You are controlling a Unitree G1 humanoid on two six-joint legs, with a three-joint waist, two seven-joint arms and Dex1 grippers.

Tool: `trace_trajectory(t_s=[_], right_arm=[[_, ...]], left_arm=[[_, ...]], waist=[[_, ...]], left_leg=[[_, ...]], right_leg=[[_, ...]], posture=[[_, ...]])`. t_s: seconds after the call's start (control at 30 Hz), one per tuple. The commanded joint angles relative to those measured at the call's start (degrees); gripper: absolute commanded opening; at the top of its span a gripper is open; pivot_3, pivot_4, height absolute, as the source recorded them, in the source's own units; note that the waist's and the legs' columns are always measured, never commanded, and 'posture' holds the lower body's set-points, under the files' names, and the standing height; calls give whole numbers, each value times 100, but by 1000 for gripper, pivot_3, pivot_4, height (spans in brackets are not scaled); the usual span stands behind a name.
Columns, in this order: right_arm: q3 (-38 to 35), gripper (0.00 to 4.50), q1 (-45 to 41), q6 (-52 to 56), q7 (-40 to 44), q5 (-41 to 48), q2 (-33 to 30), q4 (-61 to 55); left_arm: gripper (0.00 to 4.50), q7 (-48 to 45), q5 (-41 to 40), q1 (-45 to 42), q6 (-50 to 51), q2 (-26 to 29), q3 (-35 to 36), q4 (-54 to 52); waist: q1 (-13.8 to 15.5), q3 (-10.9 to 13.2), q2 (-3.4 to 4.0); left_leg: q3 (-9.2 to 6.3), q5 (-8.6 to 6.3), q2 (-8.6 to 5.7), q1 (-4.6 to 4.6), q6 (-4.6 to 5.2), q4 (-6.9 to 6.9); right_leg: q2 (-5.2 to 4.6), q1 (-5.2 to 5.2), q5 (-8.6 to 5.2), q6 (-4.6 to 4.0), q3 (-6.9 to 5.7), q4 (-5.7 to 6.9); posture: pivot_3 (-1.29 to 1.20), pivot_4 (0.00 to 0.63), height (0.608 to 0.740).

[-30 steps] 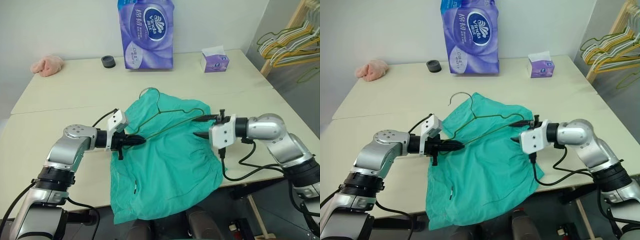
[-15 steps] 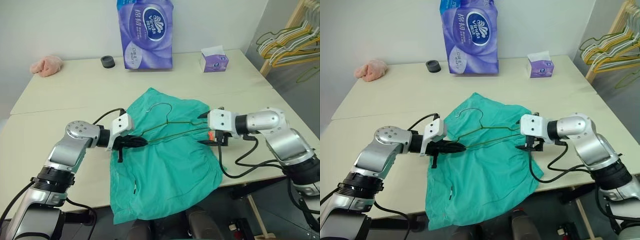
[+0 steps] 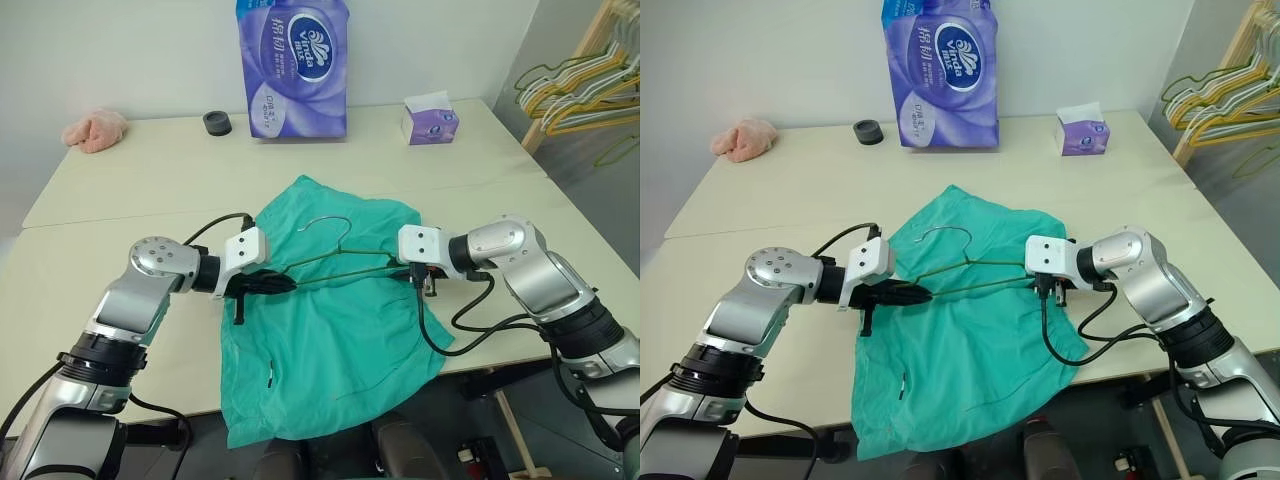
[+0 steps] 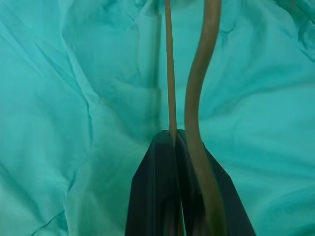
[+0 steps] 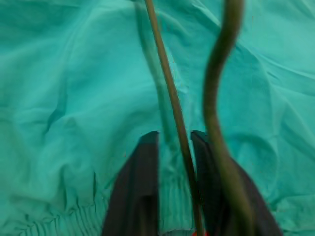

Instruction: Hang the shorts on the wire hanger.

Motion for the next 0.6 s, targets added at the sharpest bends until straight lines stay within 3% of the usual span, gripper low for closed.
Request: trace_trajectory(t_s=[0.03,0.2,0.53,0.6], right_arm=[[13,12,-91,259,104,-12,-14,-274],[24,12,-63,453,128,-7,-33,-380],[-313,0,172,967,76,229,-165,-611],[-461,0,279,1132,65,331,-225,-708]], left_arm=[[0,45,41,0,-122,42,18,-153],[0,91,56,51,-165,-54,18,-93],[2865,747,-374,-115,-130,-574,688,385],[2865,951,-609,-158,83,-677,985,439]], waist=[[-2,0,0],[2,1,1],[31,0,1],[39,1,1]], left_leg=[[-1,0,0,0,0,0],[0,0,0,0,0,0],[-2,0,0,-1,0,1],[-3,0,0,-2,0,2]], right_leg=[[0,0,0,0,-2,0],[0,0,0,0,-1,0],[0,0,0,0,-3,0],[-1,0,0,0,-3,0]], posture=[[-175,134,740],[-177,134,740],[-184,133,740],[-186,134,740]])
